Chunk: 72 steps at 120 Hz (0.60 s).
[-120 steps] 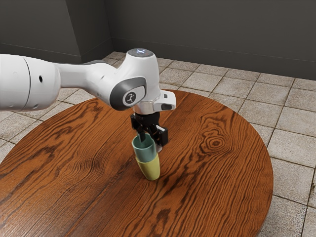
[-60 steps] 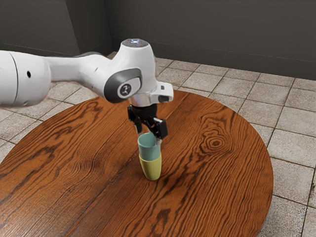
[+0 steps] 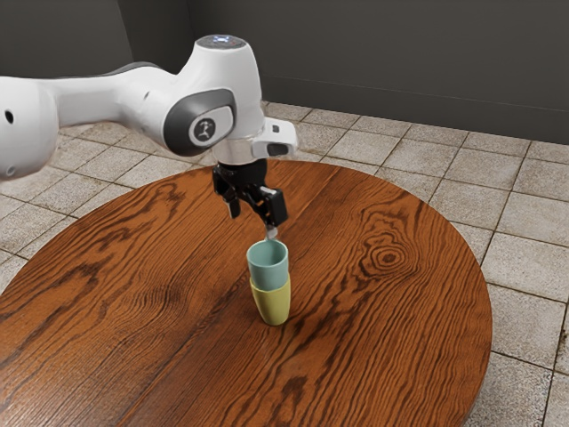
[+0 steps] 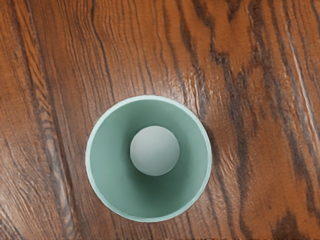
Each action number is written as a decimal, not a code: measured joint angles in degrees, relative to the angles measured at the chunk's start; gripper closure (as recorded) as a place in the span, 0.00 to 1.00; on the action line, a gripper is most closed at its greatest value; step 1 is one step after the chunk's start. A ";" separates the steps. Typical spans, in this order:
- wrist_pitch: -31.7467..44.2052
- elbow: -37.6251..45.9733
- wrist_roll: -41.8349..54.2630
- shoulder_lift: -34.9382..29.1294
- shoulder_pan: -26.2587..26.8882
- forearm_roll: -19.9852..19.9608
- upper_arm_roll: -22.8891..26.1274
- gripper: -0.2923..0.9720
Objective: Place the left cup onto the right cup
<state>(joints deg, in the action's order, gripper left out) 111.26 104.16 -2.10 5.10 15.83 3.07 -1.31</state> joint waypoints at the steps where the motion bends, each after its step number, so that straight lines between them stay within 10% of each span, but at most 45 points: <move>1: -0.11 -0.05 0.01 -0.01 0.02 -0.01 -0.11 0.23; 72: -6.37 -6.23 1.28 0.03 0.02 -1.28 -6.89 0.23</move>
<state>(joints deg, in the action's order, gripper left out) 104.90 97.93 -0.82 5.13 15.84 1.79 -8.20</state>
